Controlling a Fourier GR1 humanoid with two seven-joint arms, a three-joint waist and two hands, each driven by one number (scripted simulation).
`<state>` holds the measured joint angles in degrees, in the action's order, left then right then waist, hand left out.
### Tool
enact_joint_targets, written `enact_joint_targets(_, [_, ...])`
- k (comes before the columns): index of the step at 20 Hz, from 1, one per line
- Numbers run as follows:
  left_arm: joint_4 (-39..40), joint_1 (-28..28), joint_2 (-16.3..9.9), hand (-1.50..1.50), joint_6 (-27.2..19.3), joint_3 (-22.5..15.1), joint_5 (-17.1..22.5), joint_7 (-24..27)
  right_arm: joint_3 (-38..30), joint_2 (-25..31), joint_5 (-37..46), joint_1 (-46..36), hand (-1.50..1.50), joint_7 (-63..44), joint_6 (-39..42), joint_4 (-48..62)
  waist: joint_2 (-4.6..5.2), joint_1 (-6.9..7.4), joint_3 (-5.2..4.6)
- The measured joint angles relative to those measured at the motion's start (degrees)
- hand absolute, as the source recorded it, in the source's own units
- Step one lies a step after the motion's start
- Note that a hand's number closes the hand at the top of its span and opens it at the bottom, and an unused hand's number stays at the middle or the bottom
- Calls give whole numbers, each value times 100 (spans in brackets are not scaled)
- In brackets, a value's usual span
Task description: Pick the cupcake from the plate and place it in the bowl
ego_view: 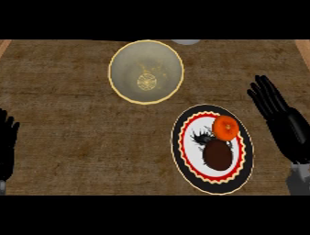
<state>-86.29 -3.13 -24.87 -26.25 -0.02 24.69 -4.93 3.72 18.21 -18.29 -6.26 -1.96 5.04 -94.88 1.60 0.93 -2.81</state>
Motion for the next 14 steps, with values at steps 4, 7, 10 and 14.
enact_joint_targets(4, [32, 184, -182, 0, 175, -85, -212, 140, -54, 232, 582, -138, 150, -5, -361, -414, -123, -143, 171])
enact_joint_targets(7, [-91, 380, -440, 0, 330, -220, -473, 258, -213, 808, 1339, -134, -150, -49, -572, -605, -165, -353, 165])
enact_joint_targets(10, [-167, 382, -556, 0, 421, -293, -577, 302, -358, 1310, 2274, 371, -150, -668, -1052, -389, -202, -613, 175])
enact_joint_targets(14, [-211, 407, -684, 0, 557, -364, -660, 305, -158, 1069, 3419, 1230, -150, -1112, -2088, -896, -255, -707, 220])
